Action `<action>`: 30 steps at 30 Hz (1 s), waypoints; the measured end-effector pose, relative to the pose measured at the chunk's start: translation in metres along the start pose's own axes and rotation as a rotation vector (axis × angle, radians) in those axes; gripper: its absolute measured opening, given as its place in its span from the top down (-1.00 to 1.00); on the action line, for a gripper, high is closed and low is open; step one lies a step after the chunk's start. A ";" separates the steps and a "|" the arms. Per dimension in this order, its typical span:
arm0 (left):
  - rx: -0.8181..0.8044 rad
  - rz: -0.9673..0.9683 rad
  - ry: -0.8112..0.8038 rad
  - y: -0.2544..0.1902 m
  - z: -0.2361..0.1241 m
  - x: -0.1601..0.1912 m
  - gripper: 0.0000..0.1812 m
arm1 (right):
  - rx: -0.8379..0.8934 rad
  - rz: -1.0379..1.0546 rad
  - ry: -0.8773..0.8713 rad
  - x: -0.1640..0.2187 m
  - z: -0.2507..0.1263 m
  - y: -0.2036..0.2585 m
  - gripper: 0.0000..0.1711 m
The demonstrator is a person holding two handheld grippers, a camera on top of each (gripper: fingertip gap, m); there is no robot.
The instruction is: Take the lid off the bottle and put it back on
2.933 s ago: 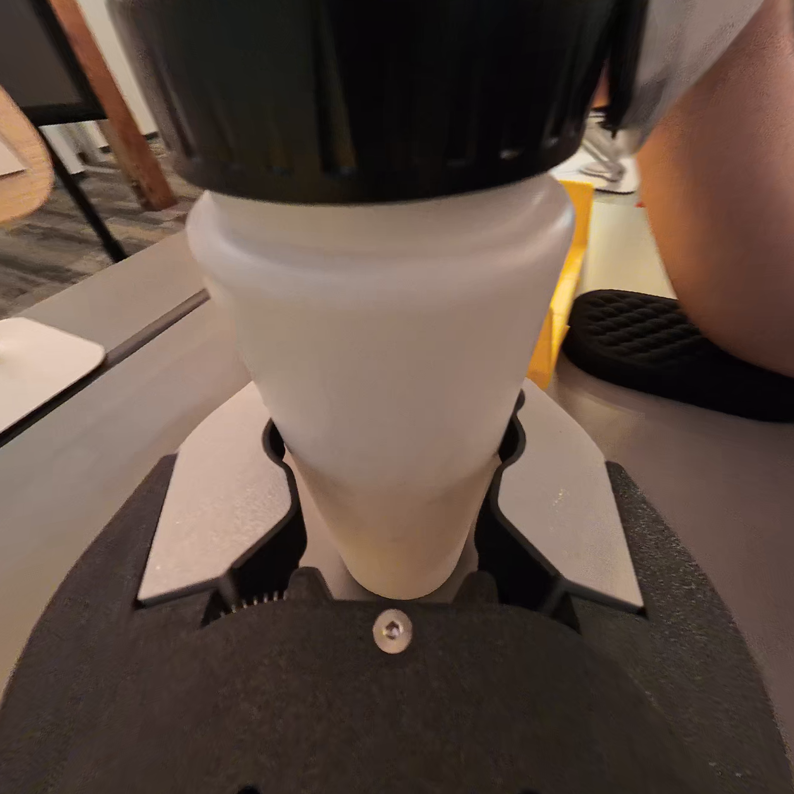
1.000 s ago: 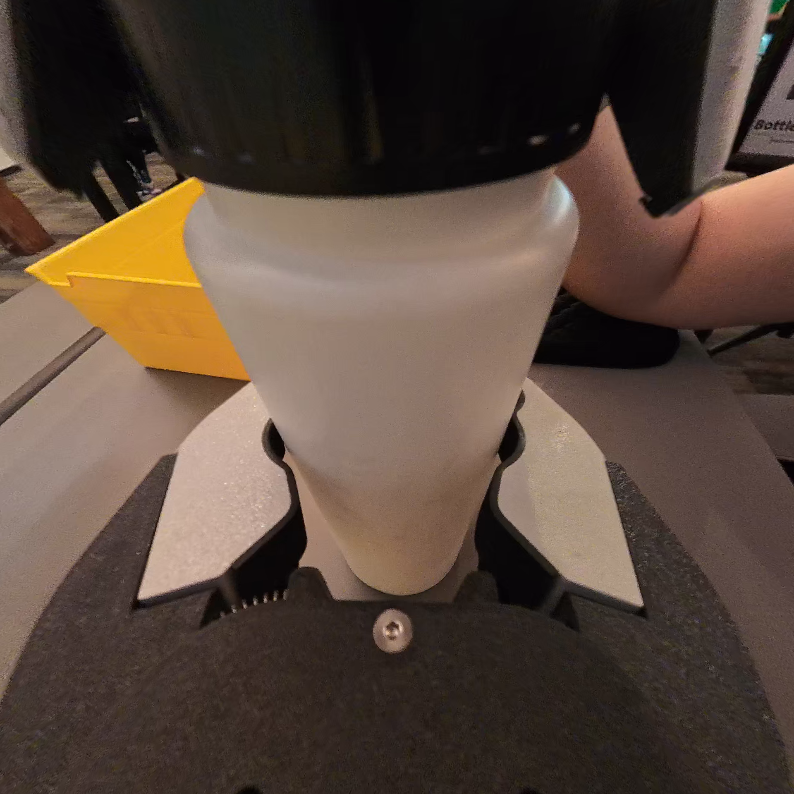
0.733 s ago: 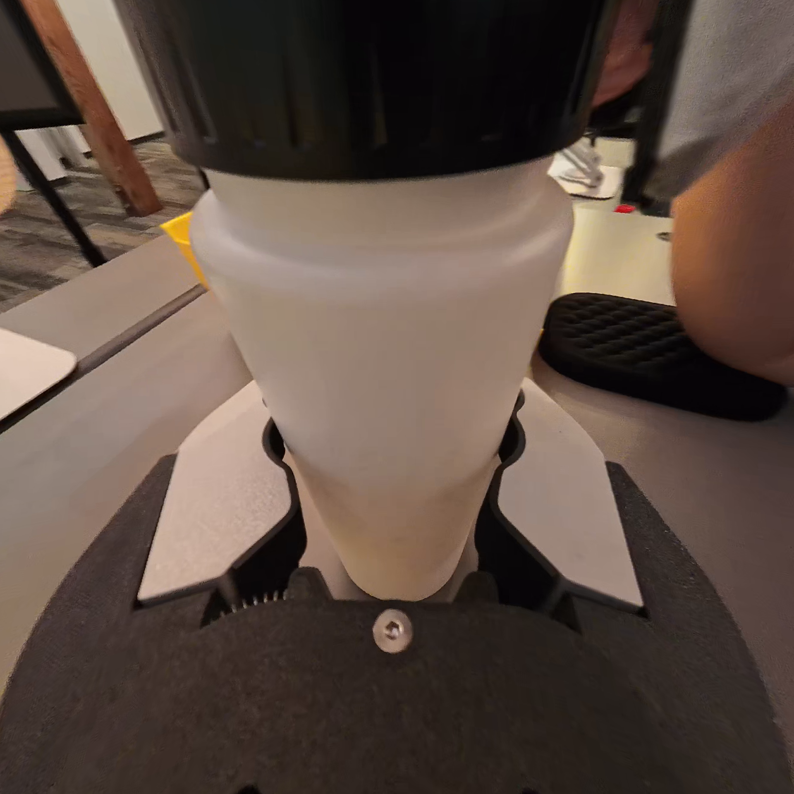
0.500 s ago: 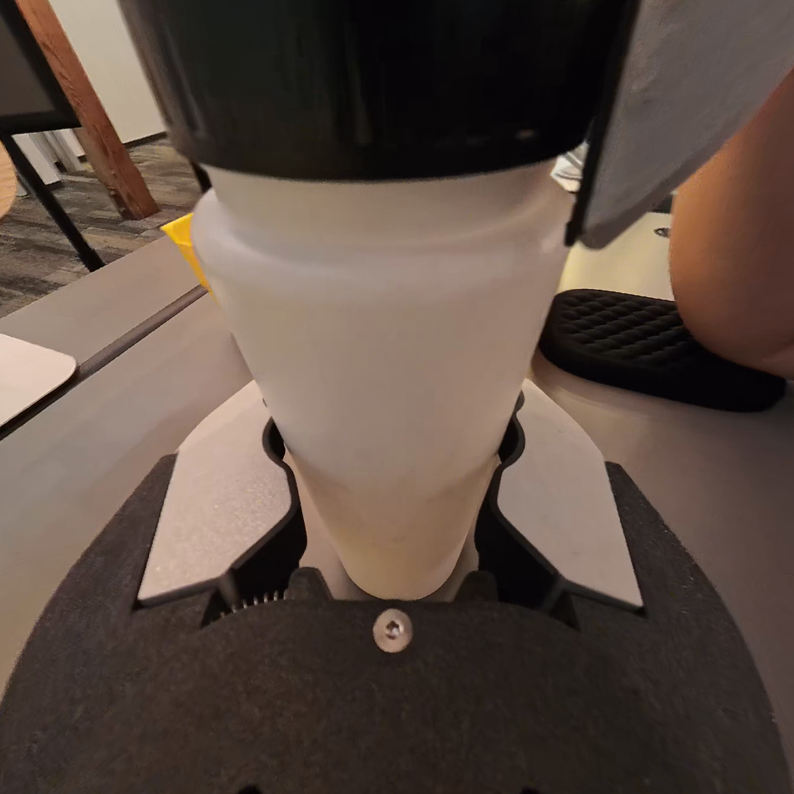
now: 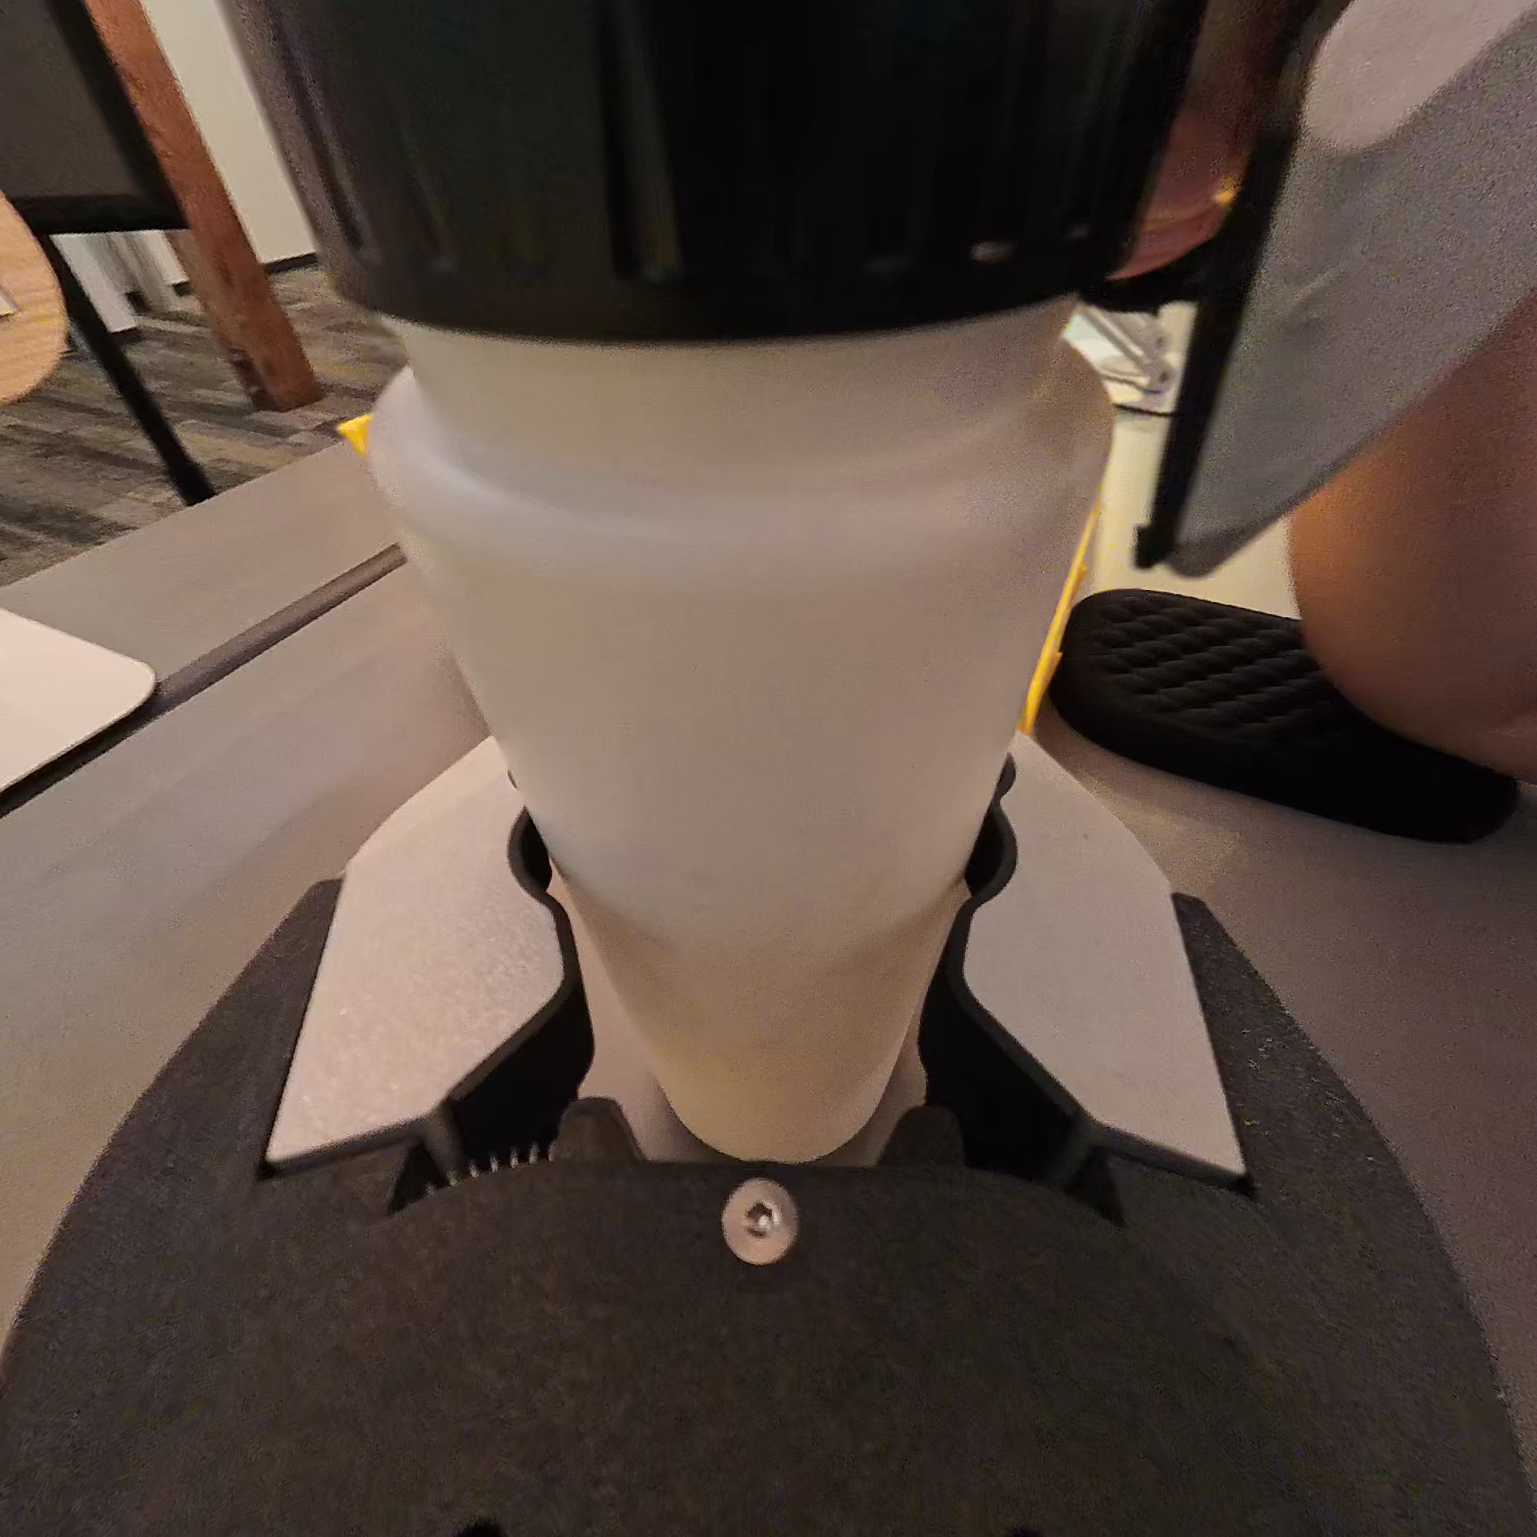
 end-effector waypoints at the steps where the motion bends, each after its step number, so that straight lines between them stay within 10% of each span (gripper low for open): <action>1: -0.007 0.009 0.005 -0.001 0.000 0.000 -0.10 | 0.006 0.048 0.000 -0.002 0.000 0.001 0.04; 13: 0.279 0.226 0.013 -0.058 0.002 0.001 -0.10 | -0.373 -0.397 -0.061 0.020 -0.025 0.049 0.09; 24: 0.122 0.111 0.048 -0.035 0.006 0.000 -0.10 | -0.010 0.036 0.089 0.005 -0.007 0.023 -0.03; 30: 0.326 0.246 0.042 -0.069 0.002 0.002 -0.10 | -0.234 -0.337 0.066 0.014 -0.020 0.059 -0.01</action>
Point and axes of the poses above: each gripper's, where its closed fingertips meet, z out along the fingers, x out of its underside, y = z × x across the jaws, the point moved 3 cm from there along -z, back along the fingers, and after that the axes turned 8 degrees about y, right-handed, at the moved point
